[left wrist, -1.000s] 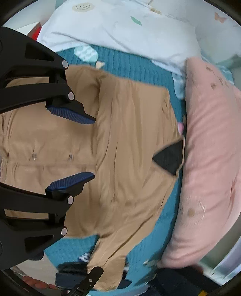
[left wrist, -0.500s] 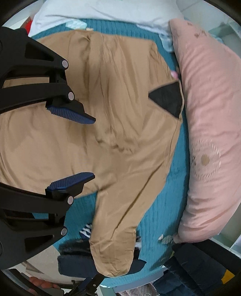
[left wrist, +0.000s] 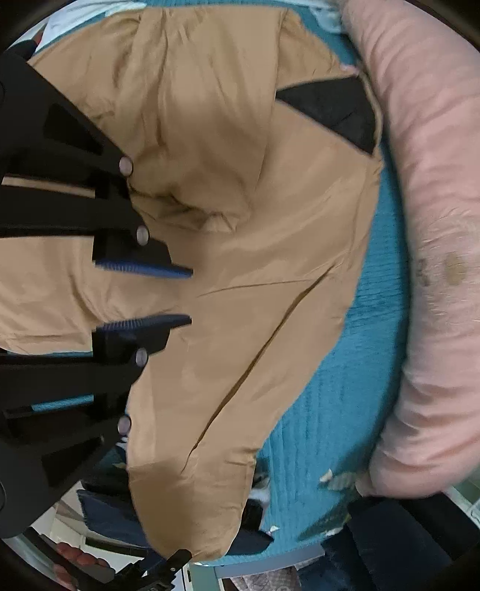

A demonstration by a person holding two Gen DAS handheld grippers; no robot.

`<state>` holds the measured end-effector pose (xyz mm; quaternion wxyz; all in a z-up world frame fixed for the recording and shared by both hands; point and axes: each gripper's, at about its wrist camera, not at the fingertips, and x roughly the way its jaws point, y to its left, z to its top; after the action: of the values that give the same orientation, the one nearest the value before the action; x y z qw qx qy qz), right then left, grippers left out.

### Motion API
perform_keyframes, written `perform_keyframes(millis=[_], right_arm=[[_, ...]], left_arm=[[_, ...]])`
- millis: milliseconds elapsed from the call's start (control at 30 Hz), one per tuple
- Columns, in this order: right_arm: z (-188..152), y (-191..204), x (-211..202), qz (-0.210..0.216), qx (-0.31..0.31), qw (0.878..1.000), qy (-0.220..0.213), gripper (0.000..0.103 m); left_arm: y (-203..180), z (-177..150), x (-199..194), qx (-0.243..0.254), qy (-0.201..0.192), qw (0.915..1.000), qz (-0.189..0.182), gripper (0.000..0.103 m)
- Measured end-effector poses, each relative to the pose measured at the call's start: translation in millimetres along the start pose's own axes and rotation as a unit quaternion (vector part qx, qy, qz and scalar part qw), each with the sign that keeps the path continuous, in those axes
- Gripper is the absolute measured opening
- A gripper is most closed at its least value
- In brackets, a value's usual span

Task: Fold large clothes
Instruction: 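Grasp the other sleeve cuff with the right tool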

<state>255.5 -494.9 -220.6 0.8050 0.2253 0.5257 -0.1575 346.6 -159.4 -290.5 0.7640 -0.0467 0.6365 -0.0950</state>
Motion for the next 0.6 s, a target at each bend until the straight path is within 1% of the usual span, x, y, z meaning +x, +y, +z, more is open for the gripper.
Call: perform_keyframes(millis=[33, 67, 100, 133, 167, 200, 233, 267, 333, 467, 600], right_arm=[[1, 0, 5, 0.000, 0.000, 1.000, 0.003, 0.086], [2, 0, 11, 0.002, 0.002, 1.000, 0.007, 0.083], [2, 0, 15, 0.005, 0.004, 1.000, 0.010, 0.068], [2, 0, 18, 0.007, 0.005, 1.000, 0.013, 0.051], [1, 0, 21, 0.008, 0.006, 1.000, 0.017, 0.041], [0, 0, 23, 0.014, 0.010, 1.000, 0.019, 0.022], [-1, -1, 24, 0.030, 0.015, 0.999, 0.021, 0.017], [-1, -1, 25, 0.037, 0.018, 0.999, 0.023, 0.016], [0, 0, 25, 0.036, 0.020, 0.999, 0.021, 0.012], [0, 8, 14, 0.052, 0.019, 0.998, 0.012, 0.010], [-1, 27, -10, 0.070, 0.001, 0.998, -0.006, 0.009]], left_arm=[[0, 2, 7, -0.003, 0.007, 1.0000, -0.001, 0.010], [1, 4, 16, -0.007, 0.014, 0.9999, -0.001, 0.009], [3, 7, 26, -0.013, 0.023, 0.9997, 0.002, 0.009], [4, 7, 32, -0.018, 0.028, 0.9994, 0.008, 0.007], [7, 8, 41, -0.024, 0.036, 0.9989, 0.016, 0.006], [9, 7, 49, -0.028, 0.043, 0.9985, 0.017, 0.006], [10, 7, 54, -0.030, 0.047, 0.9983, 0.016, 0.005], [11, 6, 58, -0.031, 0.049, 0.9982, 0.016, 0.005], [12, 4, 62, -0.026, 0.049, 0.9982, 0.020, 0.005], [11, 5, 62, -0.020, 0.047, 0.9984, 0.024, 0.005], [7, 7, 50, -0.012, 0.037, 0.9990, 0.021, 0.005]])
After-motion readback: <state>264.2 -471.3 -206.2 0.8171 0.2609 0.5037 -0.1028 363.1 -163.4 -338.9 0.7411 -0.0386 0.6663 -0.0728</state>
